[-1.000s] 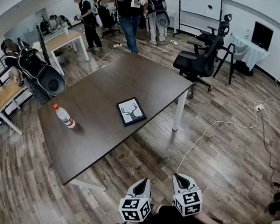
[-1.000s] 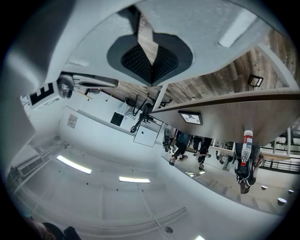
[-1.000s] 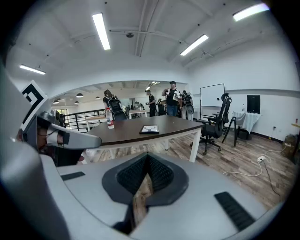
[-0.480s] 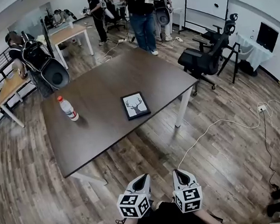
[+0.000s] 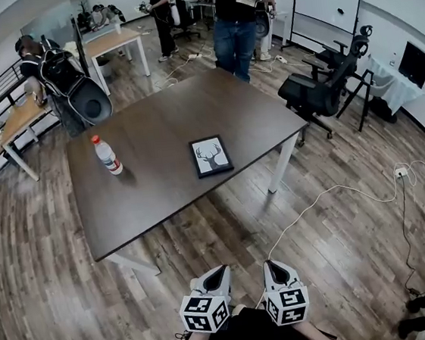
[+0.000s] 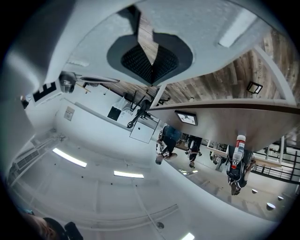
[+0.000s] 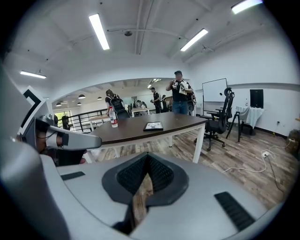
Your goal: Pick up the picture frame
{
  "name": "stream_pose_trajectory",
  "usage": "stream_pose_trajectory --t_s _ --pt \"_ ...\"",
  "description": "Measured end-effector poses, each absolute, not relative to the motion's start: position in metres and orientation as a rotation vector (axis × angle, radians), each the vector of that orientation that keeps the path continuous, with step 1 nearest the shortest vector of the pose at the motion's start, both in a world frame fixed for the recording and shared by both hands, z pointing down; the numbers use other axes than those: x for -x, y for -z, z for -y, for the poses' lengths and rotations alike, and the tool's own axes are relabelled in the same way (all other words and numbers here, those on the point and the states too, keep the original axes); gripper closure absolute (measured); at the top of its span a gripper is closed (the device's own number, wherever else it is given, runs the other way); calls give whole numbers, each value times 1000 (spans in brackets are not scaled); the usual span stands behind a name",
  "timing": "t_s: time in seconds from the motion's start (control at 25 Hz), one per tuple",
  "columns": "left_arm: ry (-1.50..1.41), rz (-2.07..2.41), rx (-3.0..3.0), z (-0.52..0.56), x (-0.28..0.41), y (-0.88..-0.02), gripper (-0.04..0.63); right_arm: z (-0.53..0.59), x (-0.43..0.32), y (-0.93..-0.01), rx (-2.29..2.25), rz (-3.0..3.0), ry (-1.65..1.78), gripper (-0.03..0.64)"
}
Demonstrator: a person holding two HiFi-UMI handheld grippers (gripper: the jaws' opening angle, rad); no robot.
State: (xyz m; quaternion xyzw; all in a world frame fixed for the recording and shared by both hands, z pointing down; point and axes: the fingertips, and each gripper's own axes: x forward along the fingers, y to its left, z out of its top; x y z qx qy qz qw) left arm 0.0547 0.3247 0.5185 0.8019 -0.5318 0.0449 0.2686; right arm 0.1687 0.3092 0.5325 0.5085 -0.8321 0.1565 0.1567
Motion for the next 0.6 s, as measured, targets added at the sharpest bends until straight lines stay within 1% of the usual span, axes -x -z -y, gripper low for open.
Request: stream_pose_trajectory --t_s 0.32,0.6 --pt "-144 1429 -2129 -304 -39 -536 585 -294 -166 -539 -1479 2356 -442 612" --pt "-152 1386 -2163 -267 -36 -534 585 -260 -157 -542 -1495 2318 -443 612"
